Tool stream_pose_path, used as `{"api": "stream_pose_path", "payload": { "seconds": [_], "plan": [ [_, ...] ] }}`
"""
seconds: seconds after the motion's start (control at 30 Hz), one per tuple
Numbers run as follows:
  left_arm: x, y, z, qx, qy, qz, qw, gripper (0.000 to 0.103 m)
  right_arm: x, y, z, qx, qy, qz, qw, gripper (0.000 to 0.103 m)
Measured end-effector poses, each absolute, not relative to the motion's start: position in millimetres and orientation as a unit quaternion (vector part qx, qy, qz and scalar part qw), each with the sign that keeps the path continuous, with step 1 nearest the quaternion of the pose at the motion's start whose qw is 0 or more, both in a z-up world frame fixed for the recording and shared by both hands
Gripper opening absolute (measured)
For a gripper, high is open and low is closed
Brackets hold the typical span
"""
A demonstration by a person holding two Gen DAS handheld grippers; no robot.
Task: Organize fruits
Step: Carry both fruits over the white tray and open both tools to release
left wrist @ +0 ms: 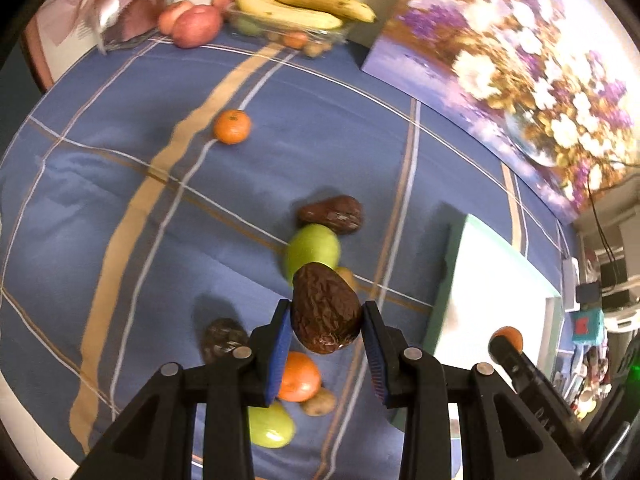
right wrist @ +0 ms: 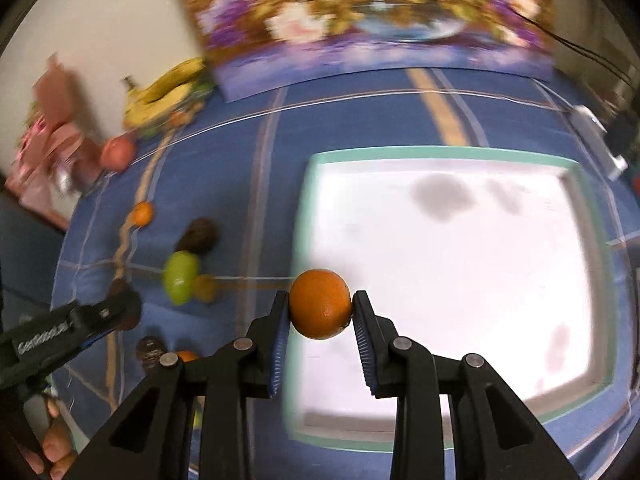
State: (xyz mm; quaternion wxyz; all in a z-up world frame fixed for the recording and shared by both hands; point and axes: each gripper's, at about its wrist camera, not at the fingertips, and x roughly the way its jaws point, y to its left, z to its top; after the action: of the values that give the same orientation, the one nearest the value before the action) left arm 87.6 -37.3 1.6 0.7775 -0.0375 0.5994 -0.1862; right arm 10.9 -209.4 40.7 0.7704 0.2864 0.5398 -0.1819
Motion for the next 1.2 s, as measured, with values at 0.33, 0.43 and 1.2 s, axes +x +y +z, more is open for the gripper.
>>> {"api": "stream_pose_path", "payload": {
  "seconds": [0.33, 0.43, 1.2],
  "plan": [
    [59.9, -92.4, 0.9, 0.008, 0.599, -0.245, 0.762, 0.037, -36.5, -272.4, 48.3, 0.309, 0.533, -0.263, 0.743, 0.033],
    [51.1, -110.0, -0.7, 0.027, 0.597, -0.267, 0.756, 0.037, -46.2, -284.4, 50.2, 0.313, 0.529, -0.278, 0.738, 0.033],
    [7.2, -189.5, -48.0, 0.148, 0.584, -0.336, 0.724, 0.037, -67.2, -313.1, 23.3, 0.322, 0.555, -0.307, 0.703, 0.033]
  ]
}}
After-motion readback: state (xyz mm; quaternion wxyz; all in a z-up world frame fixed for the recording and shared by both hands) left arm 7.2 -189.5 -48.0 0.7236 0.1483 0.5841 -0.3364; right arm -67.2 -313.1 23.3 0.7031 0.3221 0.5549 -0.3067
